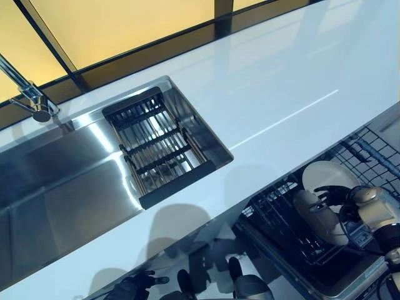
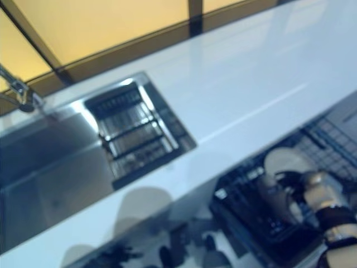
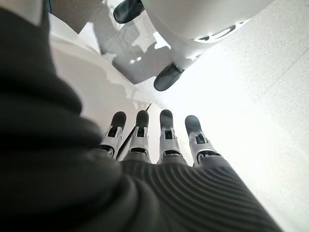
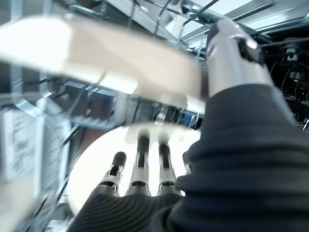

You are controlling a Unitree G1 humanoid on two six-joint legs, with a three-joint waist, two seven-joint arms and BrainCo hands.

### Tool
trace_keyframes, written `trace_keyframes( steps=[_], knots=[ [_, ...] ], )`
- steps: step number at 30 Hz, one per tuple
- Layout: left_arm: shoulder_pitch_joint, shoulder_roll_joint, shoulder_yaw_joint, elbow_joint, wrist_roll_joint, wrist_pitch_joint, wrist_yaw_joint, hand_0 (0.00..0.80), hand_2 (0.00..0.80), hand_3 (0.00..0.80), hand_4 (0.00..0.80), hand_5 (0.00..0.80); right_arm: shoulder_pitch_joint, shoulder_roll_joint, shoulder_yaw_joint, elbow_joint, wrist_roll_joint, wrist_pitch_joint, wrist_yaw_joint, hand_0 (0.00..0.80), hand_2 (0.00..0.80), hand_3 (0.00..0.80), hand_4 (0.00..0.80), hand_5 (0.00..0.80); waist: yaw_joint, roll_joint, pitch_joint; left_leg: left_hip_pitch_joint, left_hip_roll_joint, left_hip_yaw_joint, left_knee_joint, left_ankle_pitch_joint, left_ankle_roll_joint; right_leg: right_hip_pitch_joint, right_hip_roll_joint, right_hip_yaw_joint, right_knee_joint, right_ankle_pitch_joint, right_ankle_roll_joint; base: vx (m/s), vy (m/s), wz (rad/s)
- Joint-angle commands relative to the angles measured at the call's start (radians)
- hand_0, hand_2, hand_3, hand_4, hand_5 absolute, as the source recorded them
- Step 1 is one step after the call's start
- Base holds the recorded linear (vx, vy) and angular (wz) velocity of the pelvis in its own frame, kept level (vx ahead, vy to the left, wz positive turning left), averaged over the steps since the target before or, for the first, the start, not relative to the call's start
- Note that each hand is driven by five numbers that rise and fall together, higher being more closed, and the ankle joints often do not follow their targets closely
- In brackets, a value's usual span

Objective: Take plates into dishwasher

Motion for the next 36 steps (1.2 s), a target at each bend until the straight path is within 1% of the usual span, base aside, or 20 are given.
trace_keyframes(
  steps=[1,2,4,9,15,19,20,22,25,28,32,33,34,35,36],
  knots=[
    [-0.067,0.081,0.029,0.041,0.003,0.0,0.013,0.0,0.0,0.0,0.0,0.0,-0.027,-0.072,-0.043,-0.023,0.024,0.011,0.058,0.0,0.0,0.0,0.0,0.0,0.002,-0.09,-0.026,0.118,0.033,0.009,0.011,-0.099,-0.027,-0.075,-0.05,0.066,0.011,0.069,0.103,0.035,-0.003,0.0],
    [-0.062,0.086,0.037,0.044,0.006,-0.002,0.012,0.0,0.0,0.0,0.0,0.0,-0.028,-0.113,-0.059,-0.023,0.027,0.004,0.08,0.0,0.0,0.0,0.0,0.0,-0.003,-0.099,-0.033,0.121,0.035,0.015,0.01,-0.099,-0.027,-0.074,-0.047,0.07,0.011,0.069,0.104,0.0,0.0,0.0],
    [-0.055,0.091,0.049,0.05,0.01,-0.004,0.012,0.0,0.0,0.0,0.0,0.0,-0.028,-0.159,-0.075,-0.015,0.036,-0.013,0.109,0.0,0.0,0.0,0.0,0.0,-0.006,-0.109,-0.042,0.125,0.037,0.022,0.008,-0.099,-0.026,-0.071,-0.043,0.074,0.011,0.07,0.104,0.038,0.002,-0.02],
    [-0.042,0.093,0.059,0.057,0.015,-0.004,0.019,0.0,0.0,0.0,0.0,0.0,-0.03,-0.215,-0.096,0.005,0.068,-0.024,0.125,0.0,0.0,0.0,0.0,0.0,-0.008,-0.131,-0.063,0.132,0.04,0.038,0.008,-0.099,-0.023,-0.062,-0.036,0.081,0.009,0.068,0.104,0.028,-0.006,-0.03],
    [-0.025,0.095,0.068,0.061,0.021,-0.006,0.026,0.0,0.0,0.0,0.0,0.0,-0.044,-0.258,-0.109,0.027,0.122,-0.017,0.127,0.0,0.0,0.0,0.0,0.0,-0.005,-0.145,-0.078,0.136,0.045,0.048,0.008,-0.1,-0.02,-0.058,-0.03,0.085,0.009,0.069,0.105,0.018,-0.013,-0.1],
    [-0.017,0.097,0.073,0.062,0.023,-0.008,0.028,0.0,0.0,0.0,0.0,0.0,-0.034,-0.266,-0.13,0.021,0.154,0.003,0.105,0.0,0.0,0.0,0.0,0.0,-0.005,-0.149,-0.082,0.138,0.045,0.051,0.01,-0.102,-0.019,-0.057,-0.028,0.088,0.009,0.068,0.105,0.013,-0.011,-0.02],
    [-0.007,0.099,0.081,0.064,0.025,-0.011,0.028,0.0,0.0,0.0,0.0,0.0,-0.022,-0.266,-0.149,0.025,0.178,0.021,0.085,0.0,0.0,0.0,0.0,0.0,-0.007,-0.151,-0.086,0.142,0.047,0.055,0.014,-0.107,-0.018,-0.057,-0.028,0.09,0.011,0.066,0.105,0.039,-0.034,-0.02],
    [0.001,0.099,0.087,0.066,0.03,-0.008,0.03,0.0,0.0,0.0,0.0,0.0,0.009,-0.262,-0.181,0.024,0.2,0.031,0.063,0.0,0.0,0.0,0.0,0.0,-0.009,-0.151,-0.089,0.146,0.048,0.057,0.016,-0.109,-0.017,-0.056,-0.027,0.092,0.013,0.065,0.105,0.055,-0.064,-0.01],
    [0.017,0.108,0.096,0.069,0.039,-0.012,0.033,0.0,0.0,0.0,0.0,0.0,0.085,-0.24,-0.245,0.012,0.219,0.031,0.02,0.0,0.0,0.0,0.0,0.0,-0.006,-0.148,-0.086,0.145,0.048,0.047,0.013,-0.107,-0.015,-0.049,-0.024,0.096,0.011,0.063,0.105,0.027,-0.106,0.0],
    [0.024,0.118,0.111,0.073,0.023,-0.009,0.042,0.0,0.0,0.0,0.0,0.0,0.154,-0.224,-0.303,-0.014,0.216,0.017,0.019,0.0,0.0,0.0,0.0,0.0,-0.007,-0.14,-0.078,0.143,0.051,0.037,0.009,-0.103,-0.017,-0.049,-0.02,0.088,0.016,0.057,0.099,-0.006,-0.131,0.0],
    [0.034,0.133,0.142,0.08,0.003,-0.009,0.069,0.0,0.0,0.0,0.0,0.0,0.197,-0.23,-0.342,-0.026,0.178,0.03,0.048,0.0,0.0,0.0,0.0,0.0,0.003,-0.128,-0.055,0.144,0.069,0.014,0.021,-0.096,-0.028,-0.062,-0.007,0.053,0.059,0.027,0.076,-0.019,-0.194,0.02],
    [0.043,0.138,0.148,0.08,-0.005,-0.016,0.078,0.0,0.0,0.0,0.0,0.0,0.2,-0.244,-0.344,0.001,0.156,0.041,0.053,0.0,0.0,0.0,0.0,0.0,0.014,-0.124,-0.041,0.137,0.078,0.002,0.024,-0.085,-0.038,-0.063,0.001,0.033,0.066,0.02,0.065,-0.012,-0.16,0.03],
    [0.045,0.138,0.149,0.08,-0.011,-0.018,0.081,0.0,0.0,0.0,0.0,0.0,0.2,-0.246,-0.343,0.008,0.159,0.046,0.051,0.0,0.0,0.0,0.0,0.0,0.015,-0.123,-0.038,0.136,0.08,-0.001,0.023,-0.082,-0.039,-0.062,0.003,0.029,0.065,0.02,0.063,-0.031,-0.201,0.11],
    [0.058,0.139,0.152,0.076,-0.022,-0.035,0.092,0.0,0.0,0.0,0.0,0.0,0.195,-0.259,-0.349,0.074,0.145,0.053,0.038,0.0,0.0,0.0,0.0,0.0,0.03,-0.117,-0.023,0.117,0.086,-0.015,0.012,-0.054,-0.051,-0.05,0.012,0.012,0.053,0.022,0.058,-0.068,-0.161,0.23],
    [0.059,0.138,0.153,0.071,-0.034,-0.045,0.102,0.0,0.0,0.0,0.0,0.0,0.188,-0.261,-0.352,0.127,0.099,0.051,0.028,0.0,0.0,0.0,0.0,0.0,0.043,-0.112,-0.014,0.092,0.085,-0.032,0.004,-0.032,-0.057,-0.045,0.019,0.008,0.039,0.023,0.056,-0.166,-0.19,0.37]
  ],
)
